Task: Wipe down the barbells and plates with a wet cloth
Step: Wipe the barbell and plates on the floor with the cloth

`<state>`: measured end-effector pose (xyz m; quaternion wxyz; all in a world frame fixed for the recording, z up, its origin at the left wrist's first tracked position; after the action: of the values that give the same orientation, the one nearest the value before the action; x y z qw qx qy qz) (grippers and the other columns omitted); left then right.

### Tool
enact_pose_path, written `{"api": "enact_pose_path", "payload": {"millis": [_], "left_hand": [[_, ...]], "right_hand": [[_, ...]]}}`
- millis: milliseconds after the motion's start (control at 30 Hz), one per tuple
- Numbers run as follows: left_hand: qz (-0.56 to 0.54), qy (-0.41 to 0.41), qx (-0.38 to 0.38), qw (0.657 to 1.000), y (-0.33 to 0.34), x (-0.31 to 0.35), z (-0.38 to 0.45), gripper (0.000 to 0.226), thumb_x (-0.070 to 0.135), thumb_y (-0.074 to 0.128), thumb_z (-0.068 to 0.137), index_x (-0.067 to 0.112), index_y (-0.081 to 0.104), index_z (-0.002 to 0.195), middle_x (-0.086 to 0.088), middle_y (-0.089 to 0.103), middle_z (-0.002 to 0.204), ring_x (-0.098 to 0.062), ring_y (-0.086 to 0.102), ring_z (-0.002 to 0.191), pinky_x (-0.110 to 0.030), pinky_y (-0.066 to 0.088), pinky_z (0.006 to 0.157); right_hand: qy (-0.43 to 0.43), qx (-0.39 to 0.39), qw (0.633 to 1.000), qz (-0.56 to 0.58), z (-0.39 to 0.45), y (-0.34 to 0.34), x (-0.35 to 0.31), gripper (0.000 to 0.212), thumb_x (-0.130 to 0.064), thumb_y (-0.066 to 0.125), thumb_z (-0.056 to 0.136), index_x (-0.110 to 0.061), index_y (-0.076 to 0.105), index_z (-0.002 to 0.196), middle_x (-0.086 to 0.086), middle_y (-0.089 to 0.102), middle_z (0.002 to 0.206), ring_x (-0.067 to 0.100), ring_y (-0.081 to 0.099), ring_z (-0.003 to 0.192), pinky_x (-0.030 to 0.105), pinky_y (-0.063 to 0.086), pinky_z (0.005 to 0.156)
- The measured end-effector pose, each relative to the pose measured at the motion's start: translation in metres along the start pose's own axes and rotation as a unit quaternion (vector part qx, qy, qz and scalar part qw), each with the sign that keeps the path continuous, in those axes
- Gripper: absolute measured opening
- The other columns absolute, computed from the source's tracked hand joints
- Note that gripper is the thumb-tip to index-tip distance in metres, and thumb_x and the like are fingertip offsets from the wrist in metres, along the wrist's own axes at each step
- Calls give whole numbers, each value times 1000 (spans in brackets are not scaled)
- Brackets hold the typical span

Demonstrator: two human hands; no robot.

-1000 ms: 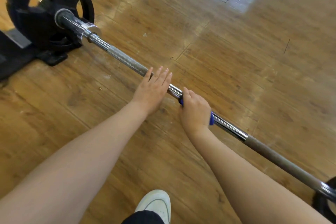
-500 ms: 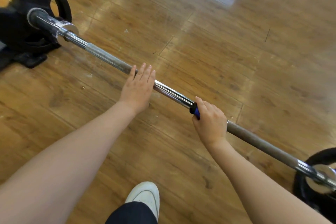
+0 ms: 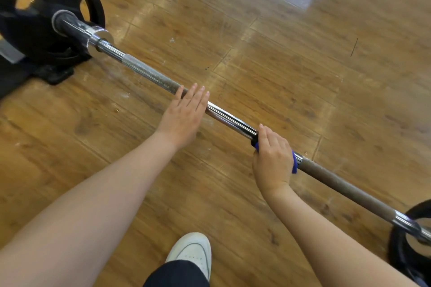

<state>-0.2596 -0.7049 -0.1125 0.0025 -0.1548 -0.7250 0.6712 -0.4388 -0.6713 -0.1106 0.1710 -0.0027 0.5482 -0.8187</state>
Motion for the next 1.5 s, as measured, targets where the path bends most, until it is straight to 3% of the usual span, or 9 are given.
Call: {"api": "enact_pose_path", "payload": {"millis": [200, 367, 467, 633, 767, 967, 1200, 1400, 1500], "left_hand": [[-23, -54, 30, 998, 4, -33, -10, 75, 12, 40, 91, 2, -7, 149, -13, -6, 158, -27, -9, 146, -41, -12, 113], [-8, -88, 12, 996, 22, -55, -22, 76, 18, 40, 95, 2, -12, 148, -13, -11, 158, -26, -12, 145, -42, -15, 111], [1, -83, 6, 997, 26, -53, -26, 77, 18, 37, 96, 4, -25, 139, -13, -15, 157, -26, -16, 144, -42, -17, 110], [-19, -74, 19, 997, 19, -44, -19, 79, 16, 41, 93, 2, -15, 146, -13, -12, 158, -27, -14, 145, -42, -14, 112], [-25, -45, 24, 998, 8, -27, -5, 80, 15, 44, 91, 2, -11, 148, -13, -12, 158, -27, -13, 145, -41, -13, 113], [-20, -9, 33, 999, -9, 6, 13, 79, 16, 41, 92, 2, -12, 148, -14, -13, 157, -28, -14, 145, -43, -13, 113], [1, 47, 64, 997, -13, 32, 23, 73, 17, 37, 93, 2, -7, 149, -14, -7, 158, -29, -9, 145, -44, -12, 113], [-8, -9, 26, 1000, 5, -10, 3, 74, 16, 38, 92, 2, -8, 149, -14, -9, 158, -29, -11, 145, -43, -13, 113], [-28, -57, 26, 998, 12, -37, -8, 72, 15, 37, 93, 1, -6, 149, -15, -6, 158, -29, -8, 146, -44, -10, 115]], "right_hand": [[-83, -95, 991, -39, 46, 41, -70, 47, -4, 34, 77, 5, 65, 111, 15, 69, 94, 29, 66, 75, 33, 53, 68], [-174, -130, 968, -125, 62, 65, -121, 49, -11, 38, 93, 3, 40, 139, 22, 48, 138, 31, 51, 124, 39, 38, 105], [-145, -128, 974, -115, 70, 66, -131, 54, -14, 38, 98, 0, 23, 147, 18, 34, 149, 29, 37, 136, 39, 27, 112], [-113, -91, 988, -55, 61, 56, -104, 62, -5, 73, 68, 2, 56, 127, 17, 63, 117, 30, 65, 94, 36, 52, 79], [-76, -70, 994, -35, 38, 35, -51, 65, 2, 80, 54, 1, 63, 117, 9, 66, 92, 27, 63, 70, 31, 51, 64], [-39, -52, 996, -60, -11, -3, 20, 66, 10, 80, 56, 4, 60, 118, 13, 67, 106, 30, 66, 84, 38, 53, 75], [-5, -48, 997, -65, -32, -21, 46, 66, 19, 76, 55, 6, 61, 118, 22, 63, 116, 37, 63, 102, 39, 36, 97], [-15, -58, 996, -61, -15, -6, 13, 66, 15, 79, 52, 8, 62, 115, 22, 65, 111, 35, 65, 95, 40, 42, 92], [-15, -95, 994, -55, 14, 11, -16, 70, 9, 80, 45, 9, 63, 113, 14, 68, 87, 30, 65, 71, 35, 53, 67]]}}
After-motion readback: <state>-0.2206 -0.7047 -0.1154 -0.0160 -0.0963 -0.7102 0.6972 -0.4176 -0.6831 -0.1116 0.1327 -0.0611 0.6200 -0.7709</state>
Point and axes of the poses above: each hand's wrist, its own z-axis towards the middle knuckle, its own y-axis out of the palm, x = y × z, the point moved 8 cm from there along z, towards the middle knuckle
